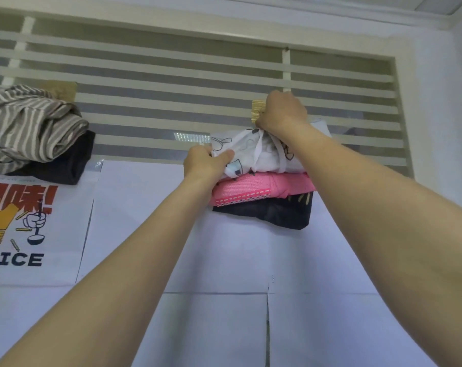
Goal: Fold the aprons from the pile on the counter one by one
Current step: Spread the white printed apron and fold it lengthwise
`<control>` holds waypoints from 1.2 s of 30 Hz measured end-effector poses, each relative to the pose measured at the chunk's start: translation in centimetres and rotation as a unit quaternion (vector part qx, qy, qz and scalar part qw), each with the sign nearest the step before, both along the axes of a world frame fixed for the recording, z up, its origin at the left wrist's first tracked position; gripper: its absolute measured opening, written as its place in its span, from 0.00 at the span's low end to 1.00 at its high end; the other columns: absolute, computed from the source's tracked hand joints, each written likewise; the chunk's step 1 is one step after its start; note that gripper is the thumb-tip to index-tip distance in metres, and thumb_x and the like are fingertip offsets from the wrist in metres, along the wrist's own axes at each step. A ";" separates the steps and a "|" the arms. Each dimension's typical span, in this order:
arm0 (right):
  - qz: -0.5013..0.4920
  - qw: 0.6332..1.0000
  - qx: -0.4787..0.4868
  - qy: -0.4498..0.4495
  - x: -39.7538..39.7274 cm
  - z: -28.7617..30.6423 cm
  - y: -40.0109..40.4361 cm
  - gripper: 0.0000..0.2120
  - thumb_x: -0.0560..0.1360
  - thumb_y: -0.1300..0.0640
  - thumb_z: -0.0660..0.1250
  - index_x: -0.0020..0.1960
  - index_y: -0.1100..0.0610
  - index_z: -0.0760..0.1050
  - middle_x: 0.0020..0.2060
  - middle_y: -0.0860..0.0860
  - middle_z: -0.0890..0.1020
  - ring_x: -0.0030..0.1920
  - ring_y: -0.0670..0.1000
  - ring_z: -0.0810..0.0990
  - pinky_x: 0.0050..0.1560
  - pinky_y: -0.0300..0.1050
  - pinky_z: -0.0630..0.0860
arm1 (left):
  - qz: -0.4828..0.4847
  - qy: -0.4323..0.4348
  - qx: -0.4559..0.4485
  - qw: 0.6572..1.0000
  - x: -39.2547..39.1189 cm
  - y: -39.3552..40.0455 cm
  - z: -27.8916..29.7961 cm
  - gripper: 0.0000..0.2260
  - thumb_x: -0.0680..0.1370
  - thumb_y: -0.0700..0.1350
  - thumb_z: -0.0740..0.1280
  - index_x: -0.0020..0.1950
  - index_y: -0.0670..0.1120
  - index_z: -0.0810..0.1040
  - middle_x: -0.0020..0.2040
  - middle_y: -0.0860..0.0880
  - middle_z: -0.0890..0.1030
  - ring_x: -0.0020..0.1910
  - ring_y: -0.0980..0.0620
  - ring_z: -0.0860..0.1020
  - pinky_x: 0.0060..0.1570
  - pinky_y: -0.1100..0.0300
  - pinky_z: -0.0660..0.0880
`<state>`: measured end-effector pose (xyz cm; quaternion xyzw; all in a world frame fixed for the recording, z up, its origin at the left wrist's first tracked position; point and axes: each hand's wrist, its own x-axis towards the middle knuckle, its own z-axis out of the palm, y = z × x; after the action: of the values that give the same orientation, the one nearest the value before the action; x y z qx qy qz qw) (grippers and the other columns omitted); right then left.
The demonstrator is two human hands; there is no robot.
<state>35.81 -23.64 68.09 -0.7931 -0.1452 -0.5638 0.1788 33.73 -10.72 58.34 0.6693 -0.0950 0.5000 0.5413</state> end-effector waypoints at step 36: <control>0.153 0.970 0.019 -0.187 -3.5 -13.6 -5.0 0.22 0.77 0.59 0.50 0.65 0.67 0.70 0.67 0.64 0.69 0.68 0.61 0.66 0.69 0.53 0.60 | 0.427 -0.131 0.396 0.803 -6.7 -2.3 -6.7 0.21 0.76 0.38 0.53 0.68 0.42 0.71 0.72 0.40 0.67 0.72 0.39 0.64 0.65 0.45 0.62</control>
<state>32.31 -28.69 54.51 -0.6384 -0.2849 -0.6707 0.2478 27.04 -13.04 51.63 0.7264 -0.0592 0.6824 -0.0562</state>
